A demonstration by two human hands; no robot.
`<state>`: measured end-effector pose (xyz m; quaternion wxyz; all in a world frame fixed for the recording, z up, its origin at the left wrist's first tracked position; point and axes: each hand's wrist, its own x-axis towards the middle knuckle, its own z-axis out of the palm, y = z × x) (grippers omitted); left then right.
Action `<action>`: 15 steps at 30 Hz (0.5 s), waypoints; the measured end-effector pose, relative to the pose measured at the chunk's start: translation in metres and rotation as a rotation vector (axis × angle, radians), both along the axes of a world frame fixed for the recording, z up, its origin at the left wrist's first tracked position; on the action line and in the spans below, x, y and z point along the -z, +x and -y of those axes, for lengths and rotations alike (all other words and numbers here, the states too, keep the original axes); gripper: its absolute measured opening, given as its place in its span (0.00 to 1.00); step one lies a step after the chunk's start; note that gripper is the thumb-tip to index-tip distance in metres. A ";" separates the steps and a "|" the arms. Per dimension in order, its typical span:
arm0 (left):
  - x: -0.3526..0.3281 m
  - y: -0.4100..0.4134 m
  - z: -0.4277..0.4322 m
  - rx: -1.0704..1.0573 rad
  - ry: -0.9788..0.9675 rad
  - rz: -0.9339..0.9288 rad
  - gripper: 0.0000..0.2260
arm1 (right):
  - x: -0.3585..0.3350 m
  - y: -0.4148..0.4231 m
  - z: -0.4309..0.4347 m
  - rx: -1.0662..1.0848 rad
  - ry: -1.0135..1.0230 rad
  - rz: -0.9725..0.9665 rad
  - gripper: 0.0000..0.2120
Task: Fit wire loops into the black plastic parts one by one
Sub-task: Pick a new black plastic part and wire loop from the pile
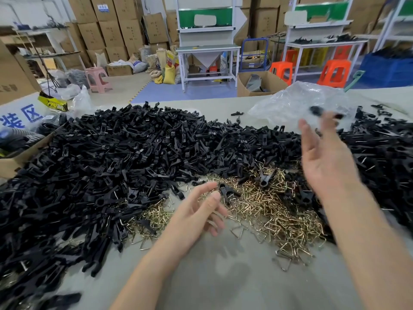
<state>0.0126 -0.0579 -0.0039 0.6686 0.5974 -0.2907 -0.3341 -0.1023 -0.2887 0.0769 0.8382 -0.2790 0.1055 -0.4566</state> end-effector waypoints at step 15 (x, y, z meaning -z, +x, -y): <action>0.014 0.040 -0.034 -0.770 0.910 1.101 0.19 | 0.090 0.031 -0.099 -0.102 -0.932 -0.763 0.18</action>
